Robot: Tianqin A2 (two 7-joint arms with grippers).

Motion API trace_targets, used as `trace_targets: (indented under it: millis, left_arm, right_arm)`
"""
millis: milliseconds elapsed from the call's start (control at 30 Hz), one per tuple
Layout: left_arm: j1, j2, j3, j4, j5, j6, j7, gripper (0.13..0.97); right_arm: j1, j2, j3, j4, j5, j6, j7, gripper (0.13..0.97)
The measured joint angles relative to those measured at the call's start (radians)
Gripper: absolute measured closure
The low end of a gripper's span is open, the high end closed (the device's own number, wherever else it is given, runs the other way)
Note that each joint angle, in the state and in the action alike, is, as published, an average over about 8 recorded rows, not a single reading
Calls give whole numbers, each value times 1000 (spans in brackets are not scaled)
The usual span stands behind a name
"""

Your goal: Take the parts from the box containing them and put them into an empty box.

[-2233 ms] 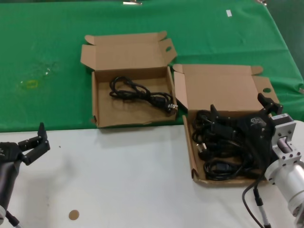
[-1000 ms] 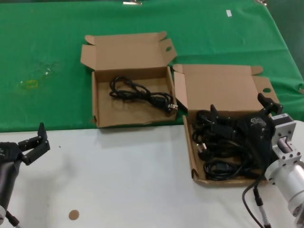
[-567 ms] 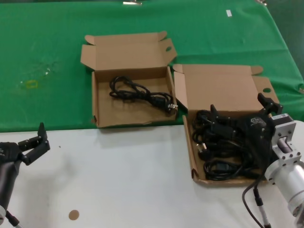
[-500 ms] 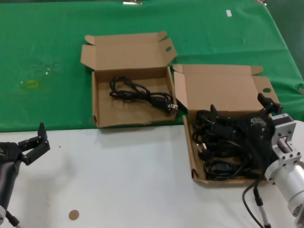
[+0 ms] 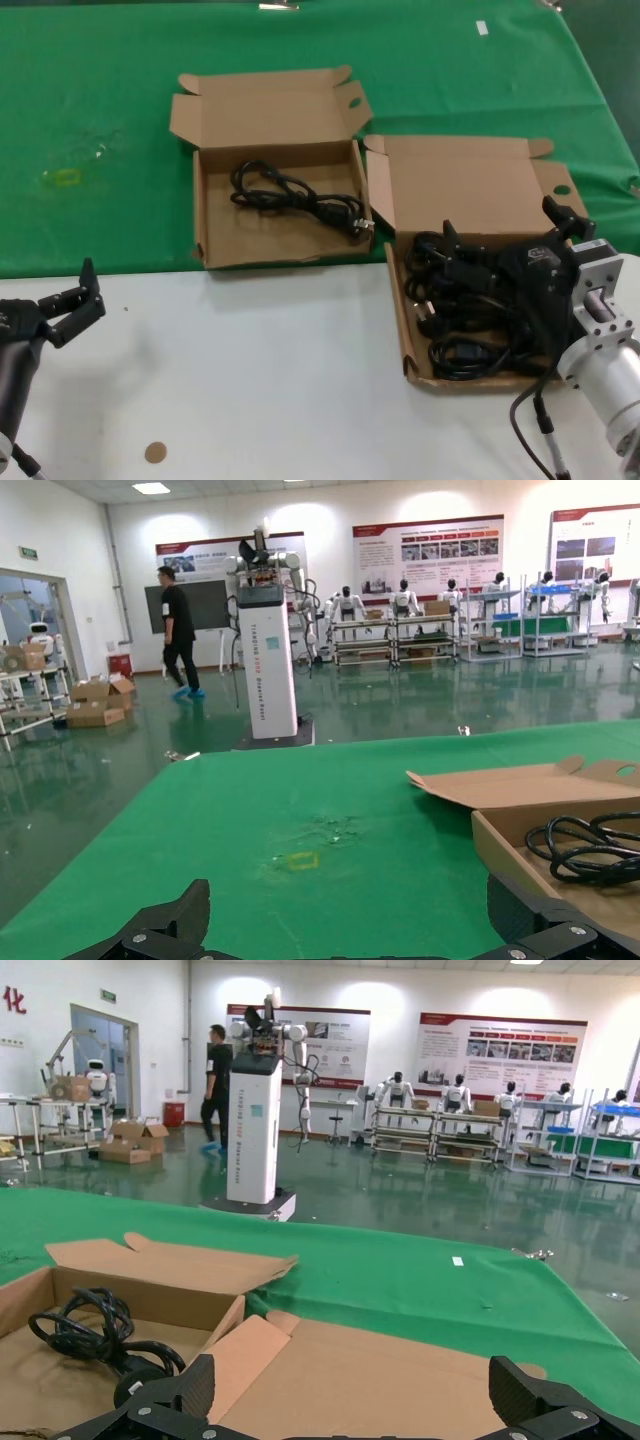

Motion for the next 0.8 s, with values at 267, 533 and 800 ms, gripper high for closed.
trace_targets:
  millis: [267,533,800]
  left_arm:
    - [0,0,0,0,0,0,0,132]
    - [0,0,0,0,0,0,0,132]
    - [0,0,0,0,0,0,0,132]
  right_arm:
    - [0,0,0,0,0,0,0,129]
    - [0,0,0,0,0,0,0,129]
    - [0,0,0,0,0,0,0,129]
